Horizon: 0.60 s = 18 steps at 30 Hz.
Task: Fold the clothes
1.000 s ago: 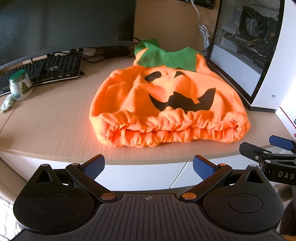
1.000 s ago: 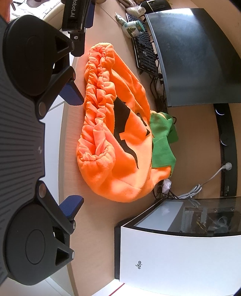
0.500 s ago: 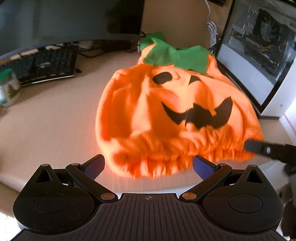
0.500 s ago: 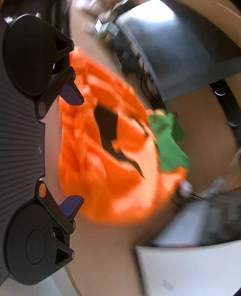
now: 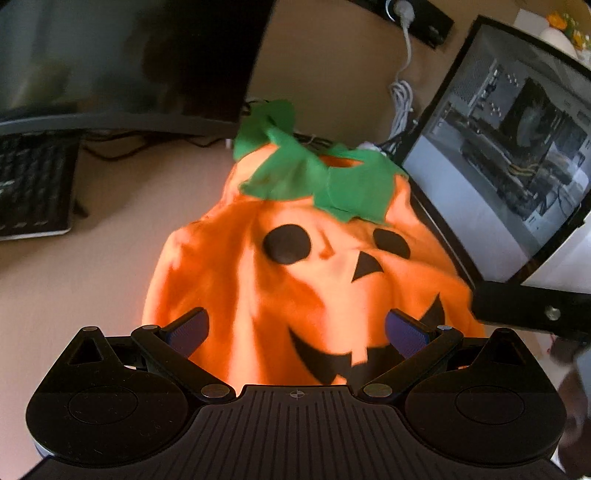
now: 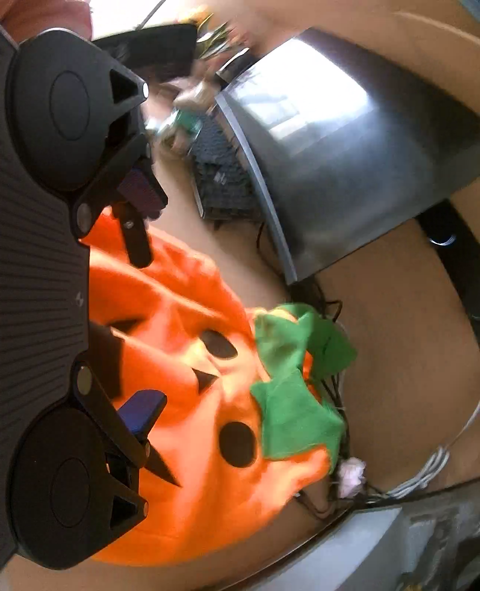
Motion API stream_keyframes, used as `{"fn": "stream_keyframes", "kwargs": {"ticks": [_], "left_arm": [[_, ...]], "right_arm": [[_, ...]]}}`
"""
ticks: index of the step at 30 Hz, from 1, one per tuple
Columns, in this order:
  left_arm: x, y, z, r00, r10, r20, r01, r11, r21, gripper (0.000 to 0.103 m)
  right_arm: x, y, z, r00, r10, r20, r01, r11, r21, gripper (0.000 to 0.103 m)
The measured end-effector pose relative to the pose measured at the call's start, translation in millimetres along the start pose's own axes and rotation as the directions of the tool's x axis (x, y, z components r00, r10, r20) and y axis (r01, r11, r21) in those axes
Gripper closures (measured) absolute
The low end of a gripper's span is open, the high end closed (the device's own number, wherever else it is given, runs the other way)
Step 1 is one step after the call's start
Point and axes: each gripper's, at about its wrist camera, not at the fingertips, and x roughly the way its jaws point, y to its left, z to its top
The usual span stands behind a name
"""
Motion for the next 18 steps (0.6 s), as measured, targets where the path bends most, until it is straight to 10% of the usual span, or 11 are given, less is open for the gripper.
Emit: {"fn": "stream_keyframes", "kwargs": {"ticks": [3, 9, 12, 18], "left_arm": [[26.0, -3.1, 0.8, 1.000, -0.025, -0.016, 0.025, 1.000, 0.007, 0.000], [67.8, 4.5, -7.6, 0.990, 0.044, -0.134, -0.059, 0.992, -0.108, 0.000], [69.1, 2.5, -9.6, 0.990, 0.069, -0.125, -0.080, 0.993, -0.084, 0.000], [75.4, -15.9, -15.2, 0.971, 0.148, -0.188, -0.137, 0.988, 0.067, 0.000]], "right_arm": [[-2.5, 7.5, 21.0, 0.969, -0.142, 0.202, 0.181, 0.965, -0.189, 0.000], [82.5, -53.4, 74.9, 0.999, -0.044, -0.021, 0.043, 0.997, -0.056, 0.000], [112.3, -45.0, 97.0, 0.976, -0.190, 0.103, 0.210, 0.947, -0.245, 0.000], [208.0, -66.7, 132.2, 0.960, -0.276, 0.035, 0.270, 0.893, -0.361, 0.001]]}}
